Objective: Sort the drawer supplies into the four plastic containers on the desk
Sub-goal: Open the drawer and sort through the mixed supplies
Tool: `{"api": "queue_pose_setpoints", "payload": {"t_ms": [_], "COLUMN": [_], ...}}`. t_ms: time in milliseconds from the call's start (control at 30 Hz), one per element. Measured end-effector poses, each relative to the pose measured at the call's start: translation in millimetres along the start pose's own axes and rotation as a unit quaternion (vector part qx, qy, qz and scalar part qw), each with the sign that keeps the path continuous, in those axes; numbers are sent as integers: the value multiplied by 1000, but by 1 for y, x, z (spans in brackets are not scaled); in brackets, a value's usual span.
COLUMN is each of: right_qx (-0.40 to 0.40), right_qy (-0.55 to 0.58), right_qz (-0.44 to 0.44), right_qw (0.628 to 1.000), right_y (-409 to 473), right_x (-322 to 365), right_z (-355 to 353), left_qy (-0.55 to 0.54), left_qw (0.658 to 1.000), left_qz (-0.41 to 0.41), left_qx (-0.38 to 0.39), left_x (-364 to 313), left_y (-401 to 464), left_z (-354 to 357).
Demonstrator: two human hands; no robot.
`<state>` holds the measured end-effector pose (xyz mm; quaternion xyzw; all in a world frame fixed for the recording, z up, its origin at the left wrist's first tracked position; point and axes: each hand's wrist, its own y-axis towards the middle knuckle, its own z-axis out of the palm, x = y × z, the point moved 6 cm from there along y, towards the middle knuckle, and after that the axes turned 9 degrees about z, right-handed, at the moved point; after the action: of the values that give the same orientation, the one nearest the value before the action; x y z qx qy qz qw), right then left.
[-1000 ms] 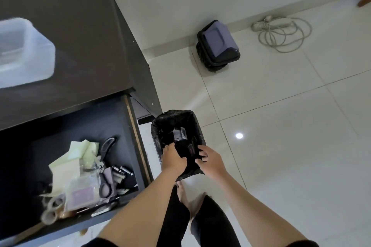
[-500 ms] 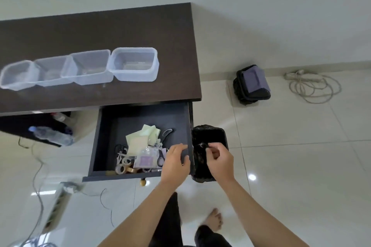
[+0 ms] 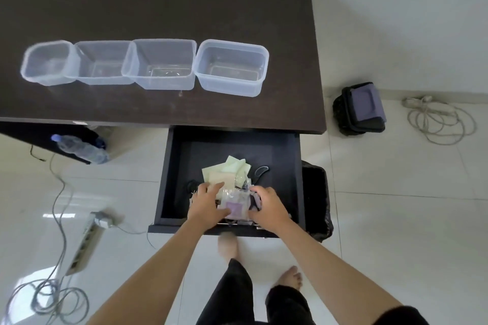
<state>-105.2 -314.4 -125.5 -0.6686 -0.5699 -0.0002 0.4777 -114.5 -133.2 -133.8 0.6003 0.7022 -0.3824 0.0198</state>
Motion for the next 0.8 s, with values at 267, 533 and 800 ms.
{"api": "queue_pose_setpoints", "payload": {"t_ms": [267,533,800], "right_qx": [35,-66,-29], "right_qy": [-123,-110,-102], "right_qz": [95,51,12], "right_qw": [987,990,994], "right_y": [29,40,45], "right_x": [-9,-2,7], "right_z": [18,18,2], "left_qy": [3,-63,-112], "left_qw": [999,996,991], "left_qz": [33,66,59], "left_qx": [-10,1,31], "left_x": [13,26,33], "left_y": [33,31,27], "left_z": [2,0,1]}}
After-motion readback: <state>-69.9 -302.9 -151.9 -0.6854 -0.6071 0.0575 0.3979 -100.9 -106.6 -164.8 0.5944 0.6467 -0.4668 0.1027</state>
